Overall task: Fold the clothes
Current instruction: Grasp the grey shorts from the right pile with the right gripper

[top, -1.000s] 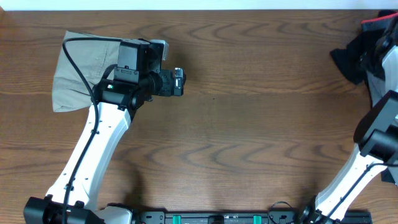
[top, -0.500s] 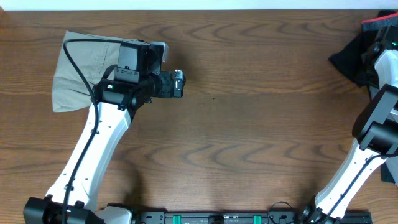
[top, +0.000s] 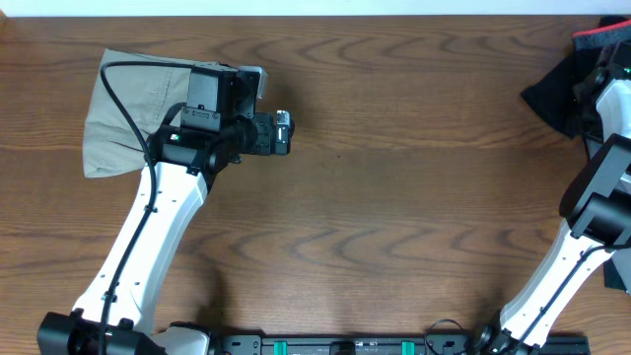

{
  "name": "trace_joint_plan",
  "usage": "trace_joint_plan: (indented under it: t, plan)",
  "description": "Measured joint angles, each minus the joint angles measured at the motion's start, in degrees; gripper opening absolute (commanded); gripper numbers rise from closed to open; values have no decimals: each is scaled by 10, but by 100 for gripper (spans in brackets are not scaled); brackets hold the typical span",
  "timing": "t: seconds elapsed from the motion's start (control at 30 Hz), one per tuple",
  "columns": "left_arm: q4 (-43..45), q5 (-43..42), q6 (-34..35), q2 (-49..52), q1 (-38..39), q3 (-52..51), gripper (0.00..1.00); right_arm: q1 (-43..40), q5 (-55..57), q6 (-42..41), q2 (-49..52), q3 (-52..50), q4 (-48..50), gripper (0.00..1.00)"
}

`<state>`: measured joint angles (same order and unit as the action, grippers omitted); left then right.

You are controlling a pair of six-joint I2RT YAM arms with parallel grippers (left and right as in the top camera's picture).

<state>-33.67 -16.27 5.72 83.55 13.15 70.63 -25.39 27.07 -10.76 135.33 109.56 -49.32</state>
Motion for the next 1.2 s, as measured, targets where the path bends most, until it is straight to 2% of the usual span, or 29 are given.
trace_joint_plan:
  t: [0.23,0.4,0.43,0.5,0.53,0.77,0.97,1.2]
  plan:
    - [0,0,0,0,0,0,98,-2,0,10,0,-2,-1,63]
    - [0,0,0,0,0,0,98,-8,13,7,0,-19,1,47]
    - [0,0,0,0,0,0,98,-10,14,7,0,-23,1,40]
    - [0,0,0,0,0,0,98,-11,18,8,0,-29,0,6]
    - [0,0,0,0,0,0,98,-11,22,7,0,-29,-2,1]
    - [0,0,0,0,0,0,98,-10,36,5,-5,-29,-9,1]
    - [0,0,0,0,0,0,98,-11,0,1,-83,-35,-19,1]
    - [0,2,0,0,0,0,98,-1,-167,19,-239,-35,-19,1]
